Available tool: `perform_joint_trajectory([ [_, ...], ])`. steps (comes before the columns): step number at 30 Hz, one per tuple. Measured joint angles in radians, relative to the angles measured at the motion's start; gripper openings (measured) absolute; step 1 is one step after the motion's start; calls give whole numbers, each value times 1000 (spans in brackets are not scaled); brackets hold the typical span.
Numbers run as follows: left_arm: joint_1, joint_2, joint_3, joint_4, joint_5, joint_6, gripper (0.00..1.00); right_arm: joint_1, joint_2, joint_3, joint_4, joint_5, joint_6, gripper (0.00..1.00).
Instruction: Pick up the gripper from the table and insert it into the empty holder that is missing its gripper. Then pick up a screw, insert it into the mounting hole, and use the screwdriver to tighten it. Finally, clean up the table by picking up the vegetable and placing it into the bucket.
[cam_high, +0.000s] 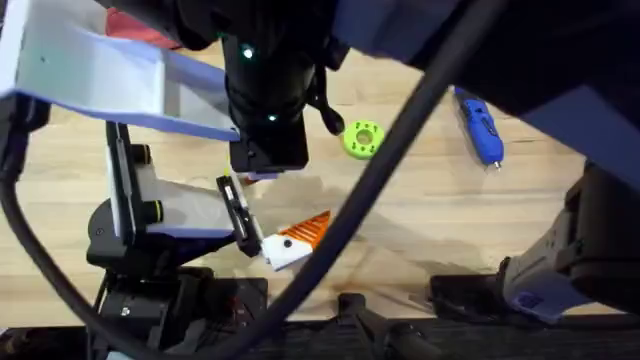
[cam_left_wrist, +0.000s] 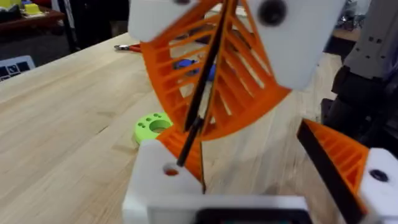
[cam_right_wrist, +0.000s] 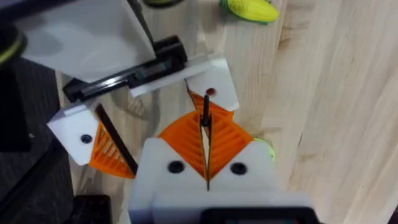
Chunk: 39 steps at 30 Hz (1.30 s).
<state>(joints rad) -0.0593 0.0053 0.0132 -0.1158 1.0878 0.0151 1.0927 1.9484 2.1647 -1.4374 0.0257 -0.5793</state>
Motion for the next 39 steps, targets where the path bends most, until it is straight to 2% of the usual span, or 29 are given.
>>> perform_joint_trajectory([
  [39, 0, 0, 0, 0, 0, 0, 950, -6, 26, 0, 20, 33, 15, 6],
])
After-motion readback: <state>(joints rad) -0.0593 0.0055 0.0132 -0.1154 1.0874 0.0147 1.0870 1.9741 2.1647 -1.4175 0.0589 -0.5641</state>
